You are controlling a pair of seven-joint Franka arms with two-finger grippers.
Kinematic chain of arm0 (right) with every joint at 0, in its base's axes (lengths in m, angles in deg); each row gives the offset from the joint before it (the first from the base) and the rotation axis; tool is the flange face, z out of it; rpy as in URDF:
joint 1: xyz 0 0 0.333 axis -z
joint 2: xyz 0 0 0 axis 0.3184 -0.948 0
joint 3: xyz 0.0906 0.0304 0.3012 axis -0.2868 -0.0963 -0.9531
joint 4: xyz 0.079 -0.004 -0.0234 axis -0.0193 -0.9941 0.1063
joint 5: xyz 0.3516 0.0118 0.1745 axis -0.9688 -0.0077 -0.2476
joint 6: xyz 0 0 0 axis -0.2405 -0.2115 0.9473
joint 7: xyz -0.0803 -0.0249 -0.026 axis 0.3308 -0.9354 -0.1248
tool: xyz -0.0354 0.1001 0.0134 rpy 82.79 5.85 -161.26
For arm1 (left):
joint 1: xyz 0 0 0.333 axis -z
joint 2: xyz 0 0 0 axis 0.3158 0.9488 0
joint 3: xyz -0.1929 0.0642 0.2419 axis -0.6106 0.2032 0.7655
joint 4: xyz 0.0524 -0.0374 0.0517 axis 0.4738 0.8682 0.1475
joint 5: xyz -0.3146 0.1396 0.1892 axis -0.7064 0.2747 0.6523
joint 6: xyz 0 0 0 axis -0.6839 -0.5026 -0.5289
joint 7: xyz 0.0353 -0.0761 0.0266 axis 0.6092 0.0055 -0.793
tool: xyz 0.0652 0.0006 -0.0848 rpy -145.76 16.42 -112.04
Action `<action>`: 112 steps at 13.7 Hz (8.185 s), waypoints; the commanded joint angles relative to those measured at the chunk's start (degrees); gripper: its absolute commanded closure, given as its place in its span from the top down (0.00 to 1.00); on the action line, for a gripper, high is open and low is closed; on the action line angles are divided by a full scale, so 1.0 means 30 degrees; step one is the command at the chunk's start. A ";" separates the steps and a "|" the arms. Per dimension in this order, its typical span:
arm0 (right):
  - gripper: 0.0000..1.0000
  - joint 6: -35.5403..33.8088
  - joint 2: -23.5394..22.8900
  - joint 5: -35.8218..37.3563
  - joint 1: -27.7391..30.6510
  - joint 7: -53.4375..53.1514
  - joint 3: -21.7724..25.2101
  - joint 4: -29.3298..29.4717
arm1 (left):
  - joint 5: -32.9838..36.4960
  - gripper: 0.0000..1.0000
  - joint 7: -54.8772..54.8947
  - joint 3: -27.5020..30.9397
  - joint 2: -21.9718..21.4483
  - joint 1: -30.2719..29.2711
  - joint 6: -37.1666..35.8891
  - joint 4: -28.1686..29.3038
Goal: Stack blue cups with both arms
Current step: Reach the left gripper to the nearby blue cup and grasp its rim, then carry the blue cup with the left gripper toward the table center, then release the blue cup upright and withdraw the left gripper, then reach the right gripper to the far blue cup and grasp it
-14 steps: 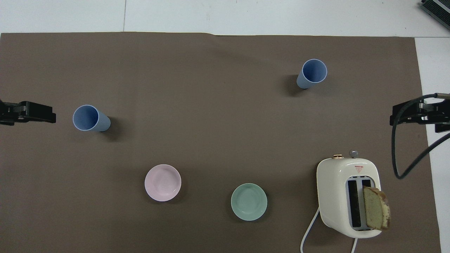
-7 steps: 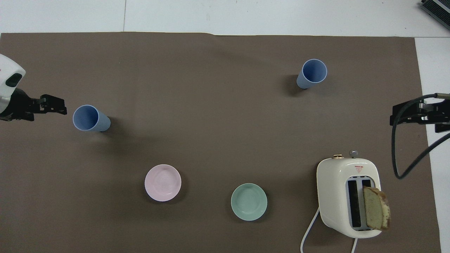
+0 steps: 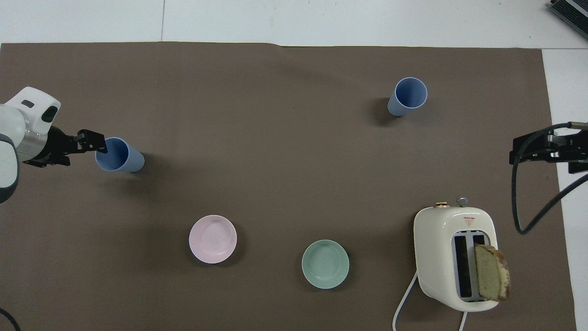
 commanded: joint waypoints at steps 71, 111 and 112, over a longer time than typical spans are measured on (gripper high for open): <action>1.00 0.2084 -0.0260 0.0212 0.0462 0.1497 -0.0157 -0.0195 | 0.0895 1.00 0.1552 -0.0135 -0.2507 0.3173 -0.5970 -0.4045; 0.69 1.2368 -1.2039 0.0795 -0.1033 0.1439 -0.0216 0.2442 | 0.0983 1.00 0.3314 0.0627 -0.3798 0.2965 -1.0983 -0.7298; 0.60 1.2426 -1.2039 0.0885 -0.1032 0.1439 -0.0216 0.2442 | 0.0983 1.00 0.3314 0.0627 -0.3798 0.2965 -1.0983 -0.7298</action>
